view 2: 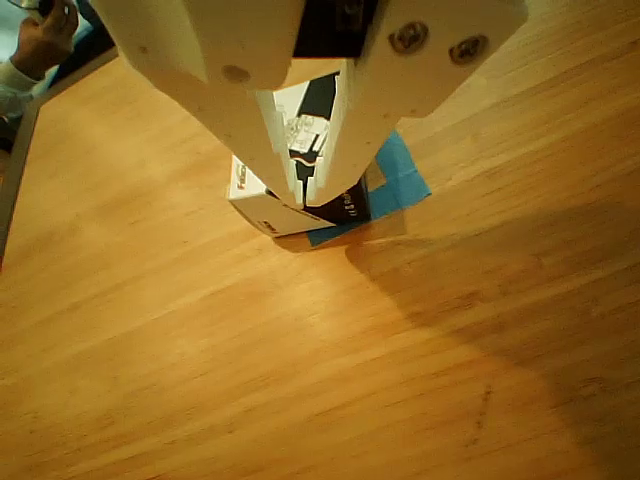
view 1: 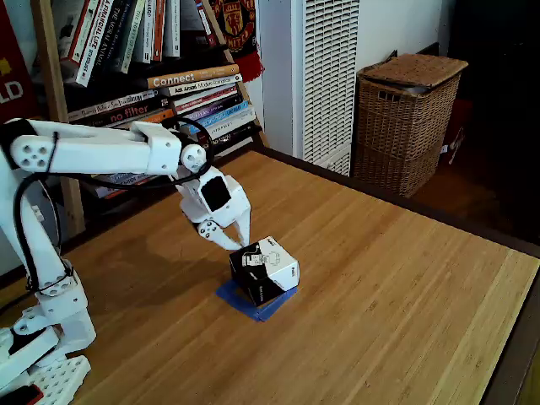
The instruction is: Push the box on top of the target
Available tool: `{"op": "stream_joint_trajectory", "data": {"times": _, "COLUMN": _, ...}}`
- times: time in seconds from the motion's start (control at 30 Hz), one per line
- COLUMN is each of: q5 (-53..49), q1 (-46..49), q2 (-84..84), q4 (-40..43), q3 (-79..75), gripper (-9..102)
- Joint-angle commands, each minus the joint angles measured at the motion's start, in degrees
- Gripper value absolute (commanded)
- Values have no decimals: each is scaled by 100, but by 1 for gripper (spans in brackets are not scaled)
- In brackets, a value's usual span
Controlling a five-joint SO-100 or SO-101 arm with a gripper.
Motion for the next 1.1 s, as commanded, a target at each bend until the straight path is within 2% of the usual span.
{"op": "stream_joint_trajectory", "data": {"times": 0.0, "q5": -18, "q1": 88, "q2": 325, "q4": 44, "q3": -35, "gripper": 0}}
{"op": "stream_joint_trajectory", "data": {"times": 1.07, "q5": -580, "q1": 308, "q2": 404, "q4": 624, "q3": -97, "gripper": 0}}
